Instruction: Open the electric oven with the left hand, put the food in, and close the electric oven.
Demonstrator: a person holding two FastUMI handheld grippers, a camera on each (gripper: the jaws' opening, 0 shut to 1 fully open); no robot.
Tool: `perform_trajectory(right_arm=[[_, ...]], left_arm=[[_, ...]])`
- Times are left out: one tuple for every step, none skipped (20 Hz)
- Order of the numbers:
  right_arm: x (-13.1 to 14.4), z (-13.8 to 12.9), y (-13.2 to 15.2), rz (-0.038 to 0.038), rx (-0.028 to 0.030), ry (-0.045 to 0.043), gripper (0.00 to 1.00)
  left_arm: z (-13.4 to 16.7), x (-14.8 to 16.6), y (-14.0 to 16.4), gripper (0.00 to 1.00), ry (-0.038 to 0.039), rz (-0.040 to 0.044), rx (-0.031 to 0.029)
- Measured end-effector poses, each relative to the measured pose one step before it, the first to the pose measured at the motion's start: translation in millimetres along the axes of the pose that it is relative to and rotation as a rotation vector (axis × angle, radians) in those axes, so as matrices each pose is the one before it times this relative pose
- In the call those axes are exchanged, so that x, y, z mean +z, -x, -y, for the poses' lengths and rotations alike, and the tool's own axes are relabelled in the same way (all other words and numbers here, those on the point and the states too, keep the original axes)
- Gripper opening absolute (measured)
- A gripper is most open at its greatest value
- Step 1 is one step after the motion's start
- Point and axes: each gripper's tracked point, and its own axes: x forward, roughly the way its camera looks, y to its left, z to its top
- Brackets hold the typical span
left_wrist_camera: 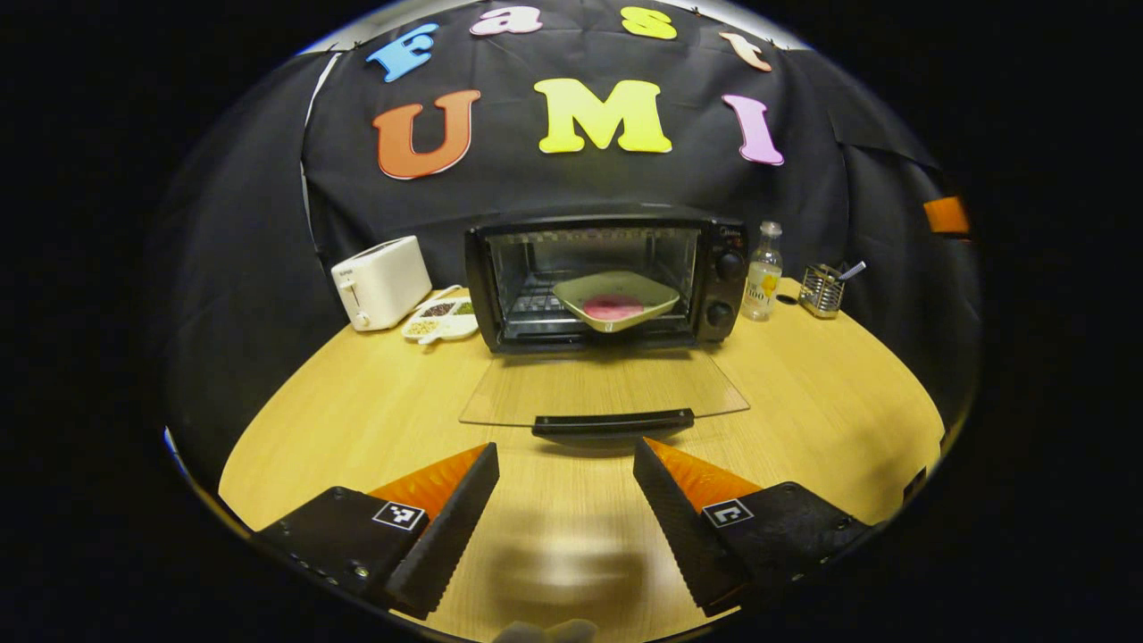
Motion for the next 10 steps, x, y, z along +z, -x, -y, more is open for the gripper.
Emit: perform_trajectory(right_arm=[[0.89, 5.97, 1.27, -0.00117, -0.00489, 0.01215, 0.99], [0.87, 5.61, 1.49, 0.00253, -0.00488, 0.01021, 0.99], [0.99, 3.64, 1.54, -0.00214, -0.00169, 0.0059, 0.99], [0.09, 2.3, 0.53, -0.00277, -0.00153, 0.00158, 0.99], [-0.2, 3.66, 0.1, -0.00045, -0.0016, -0.00201, 0.99], [-0.19, 4.01, -0.22, -0.00186, -0.00252, -0.00234, 0.99], [-0.79, 2.13, -0.46, -0.00421, -0.00485, 0.00066, 0.99], [-1.07, 2.83, -0.6, -0.00425, -0.00521, -0.00167, 0.99], [-1.3, 1.81, -1.28, -0.0066, -0.00524, -0.00561, 0.99], [-0.22, 1.12, -0.24, -0.00365, -0.00244, -0.00913, 0.99]], left_arm=[[4.51, -7.54, -8.08, 0.97, 0.00005, -0.01472, -0.00249], [6.11, -3.91, -6.29, 0.97, 0.00754, -0.00628, -0.00388], [4.35, -2.72, -6.1, 0.97, 0.00384, -0.00623, -0.00084], [3.06, -1.4, -5.58, 0.97, -0.00305, -0.00422, 0.00025], [3.11, -1.05, -7.86, 0.97, -0.00265, -0.0016, -0.00444], [2.7, -1.13, -7.29, 0.97, -0.00227, -0.00277, -0.00261], [3.09, -2.34, -5.44, 0.97, -0.00126, -0.00653, -0.00226], [-0.1, -1.8, -4.73, 0.97, 0.00029, -0.00564, 0.00269], [-3.2, 0.73, -6.38, 0.97, 0.00016, 0.0001, 0.0016], [-0.23, -0.39, -4.32, 0.98, 0.00211, -0.00095, 0.00105]])
